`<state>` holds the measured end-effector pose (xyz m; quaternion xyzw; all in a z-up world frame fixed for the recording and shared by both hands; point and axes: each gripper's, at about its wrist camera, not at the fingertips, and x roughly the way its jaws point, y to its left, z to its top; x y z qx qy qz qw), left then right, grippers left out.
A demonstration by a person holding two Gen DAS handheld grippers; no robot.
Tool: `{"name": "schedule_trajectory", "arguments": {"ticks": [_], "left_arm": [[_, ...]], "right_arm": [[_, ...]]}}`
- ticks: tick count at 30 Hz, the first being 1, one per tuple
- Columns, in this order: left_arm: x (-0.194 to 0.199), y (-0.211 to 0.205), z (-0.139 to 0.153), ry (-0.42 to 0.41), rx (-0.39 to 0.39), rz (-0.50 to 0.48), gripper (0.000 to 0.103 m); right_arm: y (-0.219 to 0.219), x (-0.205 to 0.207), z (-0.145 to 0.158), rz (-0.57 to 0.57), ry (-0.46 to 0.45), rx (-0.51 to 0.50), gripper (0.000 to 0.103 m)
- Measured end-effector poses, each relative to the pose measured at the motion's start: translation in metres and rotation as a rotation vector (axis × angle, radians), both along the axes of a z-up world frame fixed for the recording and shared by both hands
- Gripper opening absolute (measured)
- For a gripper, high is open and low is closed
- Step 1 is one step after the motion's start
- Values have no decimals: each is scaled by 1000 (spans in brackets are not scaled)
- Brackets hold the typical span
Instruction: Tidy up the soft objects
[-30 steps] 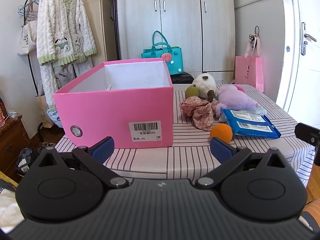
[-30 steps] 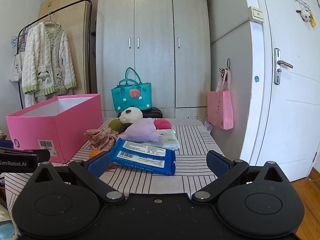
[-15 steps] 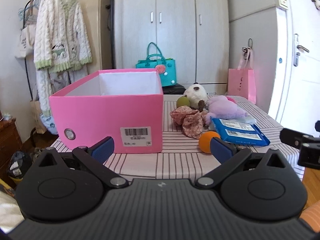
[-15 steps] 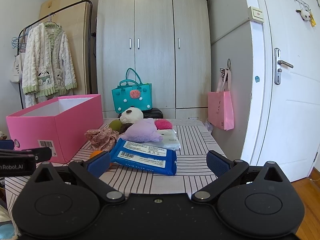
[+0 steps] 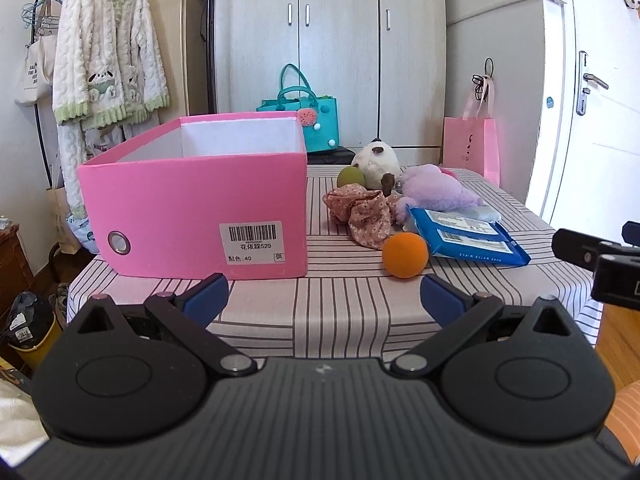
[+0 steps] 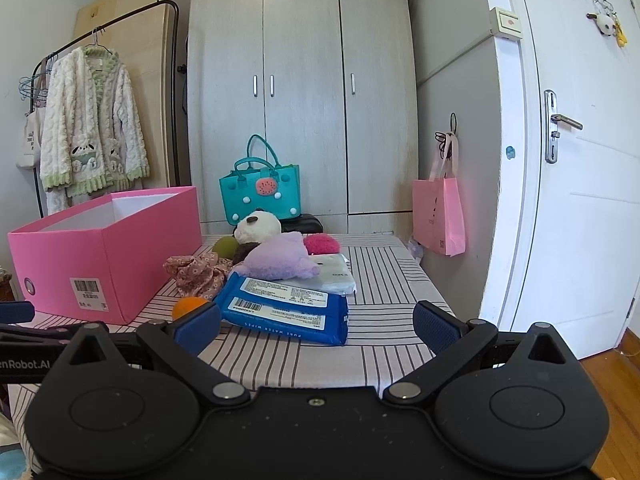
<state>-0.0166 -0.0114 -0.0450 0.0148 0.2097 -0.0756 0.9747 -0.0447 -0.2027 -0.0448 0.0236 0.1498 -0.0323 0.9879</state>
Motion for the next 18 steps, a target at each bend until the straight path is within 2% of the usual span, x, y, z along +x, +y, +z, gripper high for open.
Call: {"name": "schedule_trajectory", "arguments": {"ticks": [8, 14, 18], "left_arm": [[2, 1, 0, 12, 1, 11, 103], [3, 6, 10, -3, -15, 39, 103], [9, 9, 22, 15, -29, 34, 103]], "right_arm": [[-1, 2, -2, 9, 1, -6, 103], [-8, 3, 6, 93, -48, -24, 103], [-19, 13, 17, 152, -34, -4, 103]]}}
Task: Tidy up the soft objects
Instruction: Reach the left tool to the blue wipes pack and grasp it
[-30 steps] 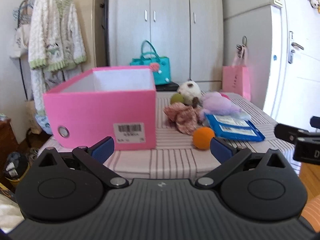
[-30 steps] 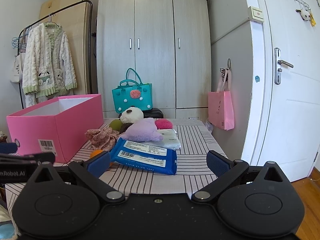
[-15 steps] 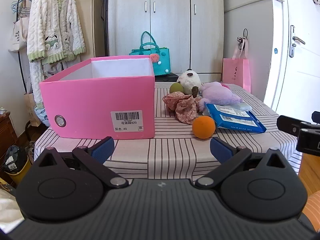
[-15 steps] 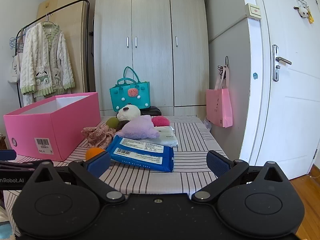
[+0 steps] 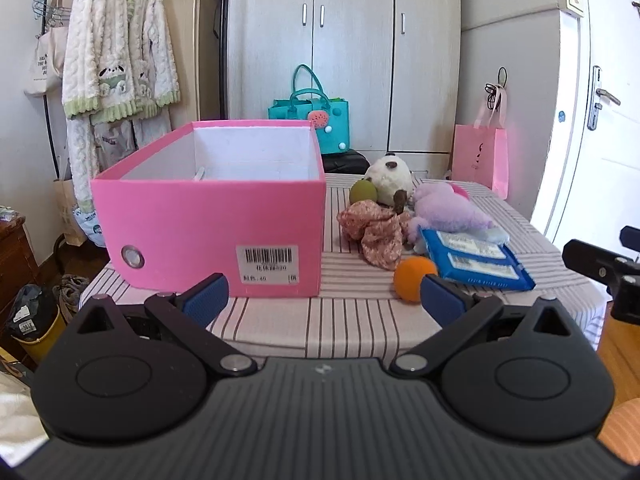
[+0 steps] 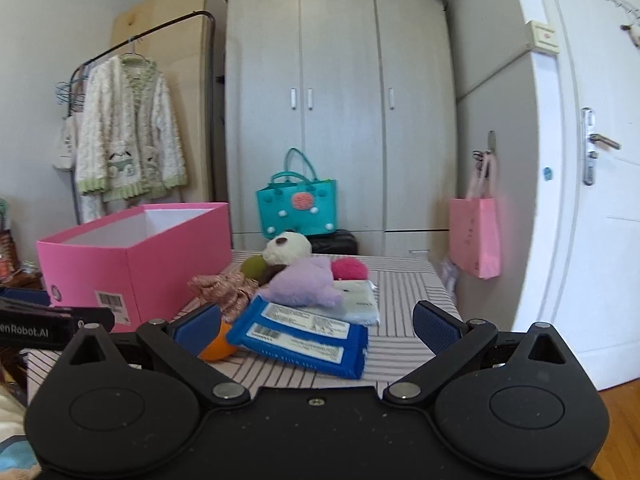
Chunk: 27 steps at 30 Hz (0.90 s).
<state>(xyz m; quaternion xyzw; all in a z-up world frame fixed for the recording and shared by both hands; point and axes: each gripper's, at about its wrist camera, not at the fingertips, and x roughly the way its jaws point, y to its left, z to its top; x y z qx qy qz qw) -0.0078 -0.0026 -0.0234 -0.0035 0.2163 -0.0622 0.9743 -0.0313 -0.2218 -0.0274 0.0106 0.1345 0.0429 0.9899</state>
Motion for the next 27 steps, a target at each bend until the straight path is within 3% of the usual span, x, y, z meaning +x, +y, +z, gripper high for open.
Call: {"name": "schedule_trajectory", "arguments": {"ticks": [6, 12, 17, 20, 23, 24, 25, 27], "left_arm": [[20, -2, 32, 40, 9, -137, 103], [44, -25, 52, 42, 46, -305, 102], [60, -58, 52, 28, 113, -409, 98], [71, -72, 45, 1, 100, -403, 98], [88, -83, 34, 49, 93, -438, 94], [95, -87, 29, 70, 94, -447, 88], [100, -89, 26, 86, 95, -457, 73], [112, -94, 21, 127, 98, -469, 60]], "right_arm": [[-18, 25, 15, 84, 121, -25, 103], [-33, 49, 0, 142, 237, 33, 103], [-48, 77, -15, 139, 308, 54, 98], [-55, 91, -26, 95, 324, 39, 98], [-63, 103, -35, 117, 351, 70, 96], [-64, 107, -37, 131, 361, 88, 93], [-65, 111, -37, 146, 374, 102, 92], [-66, 120, -39, 167, 405, 119, 91]]}}
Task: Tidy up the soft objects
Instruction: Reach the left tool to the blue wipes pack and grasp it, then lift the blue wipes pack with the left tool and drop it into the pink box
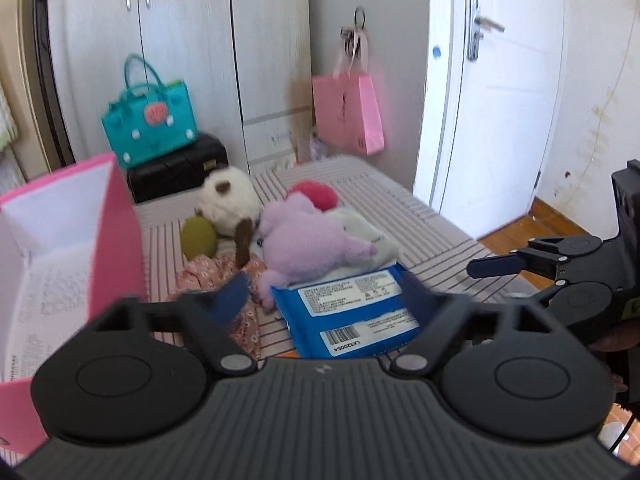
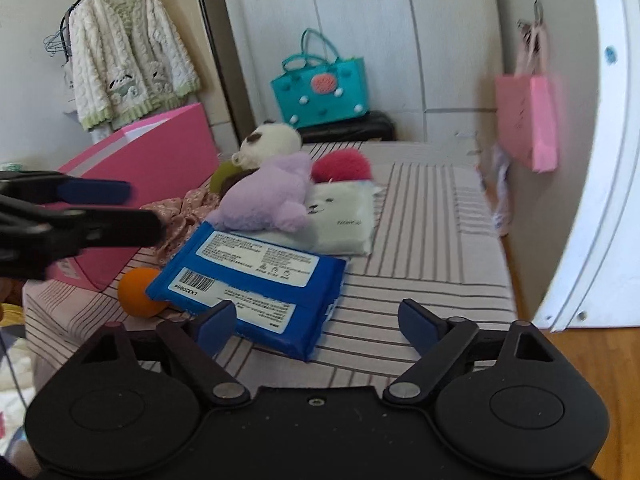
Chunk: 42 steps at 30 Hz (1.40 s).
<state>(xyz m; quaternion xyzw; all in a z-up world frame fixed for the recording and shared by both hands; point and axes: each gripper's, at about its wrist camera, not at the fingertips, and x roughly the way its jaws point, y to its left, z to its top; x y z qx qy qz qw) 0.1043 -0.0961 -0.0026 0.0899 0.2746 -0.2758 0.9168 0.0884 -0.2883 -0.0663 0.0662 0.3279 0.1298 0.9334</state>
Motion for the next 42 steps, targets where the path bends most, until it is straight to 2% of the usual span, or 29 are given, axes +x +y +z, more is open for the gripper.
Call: {"name": "schedule_trajectory", "arguments": {"ticks": [4, 7, 10, 11, 12, 13, 15, 18, 22, 24, 25, 28, 29, 34, 39, 42], "left_arm": [[21, -4, -6, 96, 12, 4, 60], [30, -8, -13, 128, 47, 9, 60], [39, -12, -20, 166, 93, 12, 59], [43, -13, -22, 192, 100, 5, 55], [46, -14, -23, 216, 106, -1, 45], [49, -14, -25, 241, 107, -4, 41], [55, -11, -26, 279, 88, 5, 38], [61, -6, -30, 302, 76, 34, 38], [65, -4, -36, 355, 46, 40, 49], [68, -4, -39, 392, 18, 52, 49], [70, -5, -41, 402, 10, 53, 45], [69, -6, -43, 416, -17, 42, 30], [68, -6, -42, 421, -27, 37, 27], [63, -10, -39, 406, -18, 34, 24], [52, -12, -20, 298, 11, 26, 24], [49, -9, -7, 275, 8, 5, 24]], "right_arm": [[0, 16, 3, 35, 23, 2, 88], [0, 22, 3, 64, 49, 31, 82], [-2, 26, -2, 65, 97, 69, 72], [-3, 26, -4, 66, 113, 84, 67], [-3, 25, -5, 60, 109, 84, 56], [-4, 26, -5, 57, 115, 76, 51], [-8, 28, -5, 62, 140, 114, 43], [-10, 28, -6, 60, 151, 128, 41], [-9, 29, -7, 63, 145, 119, 41], [-7, 28, -7, 57, 142, 109, 41], [-7, 28, -7, 54, 141, 106, 41], [-6, 26, -7, 39, 133, 111, 39], [-6, 25, -7, 30, 132, 108, 29], [-4, 28, -4, 7, 143, 134, 26], [-4, 30, 9, 15, 140, 155, 26], [-4, 27, 24, 19, 119, 158, 29]]}}
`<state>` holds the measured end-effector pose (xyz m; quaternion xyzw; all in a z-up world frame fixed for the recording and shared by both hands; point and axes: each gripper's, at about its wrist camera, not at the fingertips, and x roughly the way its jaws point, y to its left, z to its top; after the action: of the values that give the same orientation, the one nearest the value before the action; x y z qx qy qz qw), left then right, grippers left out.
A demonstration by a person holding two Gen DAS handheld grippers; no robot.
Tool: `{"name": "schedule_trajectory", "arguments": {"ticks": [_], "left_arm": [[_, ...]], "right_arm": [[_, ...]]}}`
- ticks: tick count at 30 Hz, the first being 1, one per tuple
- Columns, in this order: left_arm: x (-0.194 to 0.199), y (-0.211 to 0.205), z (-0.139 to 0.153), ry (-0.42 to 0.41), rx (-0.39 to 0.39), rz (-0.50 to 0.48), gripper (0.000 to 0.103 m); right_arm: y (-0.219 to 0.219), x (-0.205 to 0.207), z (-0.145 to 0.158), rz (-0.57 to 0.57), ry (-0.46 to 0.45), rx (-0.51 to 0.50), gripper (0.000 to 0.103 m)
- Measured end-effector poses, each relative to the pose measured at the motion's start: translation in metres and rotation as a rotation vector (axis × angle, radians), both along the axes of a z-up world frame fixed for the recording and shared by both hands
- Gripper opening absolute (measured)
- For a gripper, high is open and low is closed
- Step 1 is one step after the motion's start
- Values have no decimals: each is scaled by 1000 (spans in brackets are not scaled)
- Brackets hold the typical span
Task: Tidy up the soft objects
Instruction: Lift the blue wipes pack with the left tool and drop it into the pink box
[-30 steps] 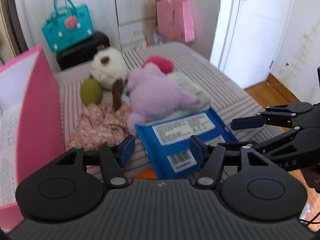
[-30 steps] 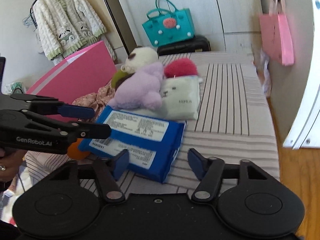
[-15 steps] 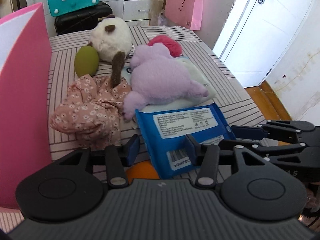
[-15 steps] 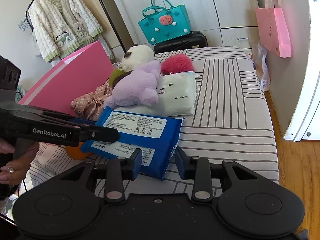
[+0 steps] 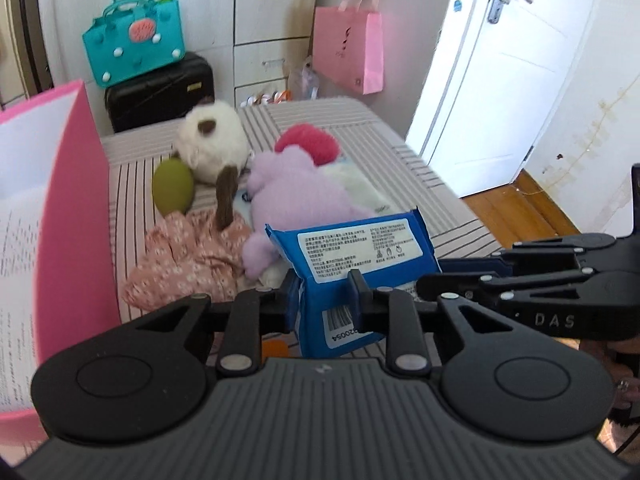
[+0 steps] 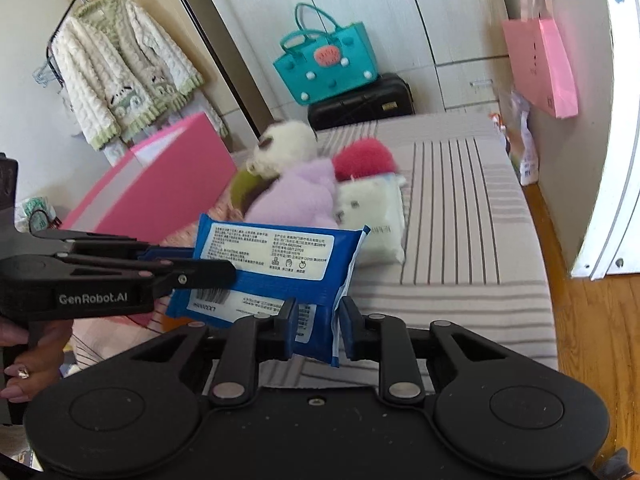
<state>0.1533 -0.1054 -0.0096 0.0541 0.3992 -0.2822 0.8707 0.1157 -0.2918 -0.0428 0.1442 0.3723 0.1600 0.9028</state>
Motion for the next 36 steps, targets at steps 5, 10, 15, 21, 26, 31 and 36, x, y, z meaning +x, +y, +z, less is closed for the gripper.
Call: {"name": "schedule_trajectory", "arguments": {"ticks": [5, 10, 15, 21, 26, 31, 36], "left_arm": [[-4, 12, 20, -24, -20, -26, 24], [-8, 27, 36, 13, -16, -59, 24], [-18, 50, 58, 6, -1, -59, 24], [-30, 82, 81, -16, -13, -30, 24], [-22, 118, 92, 4, -50, 41, 24], [-12, 155, 108, -93, -60, 145, 24], [27, 191, 116, -121, -111, 230, 24]], "right_arm": [[9, -7, 25, 33, -36, -31, 30], [26, -8, 48, 86, -54, -90, 33], [38, -9, 73, 163, -81, -70, 39], [67, 1, 105, 266, -147, -101, 41], [99, 21, 125, 362, -183, -123, 41], [136, 37, 140, 397, -298, -176, 20], [162, 79, 142, 413, -300, -147, 17]]}}
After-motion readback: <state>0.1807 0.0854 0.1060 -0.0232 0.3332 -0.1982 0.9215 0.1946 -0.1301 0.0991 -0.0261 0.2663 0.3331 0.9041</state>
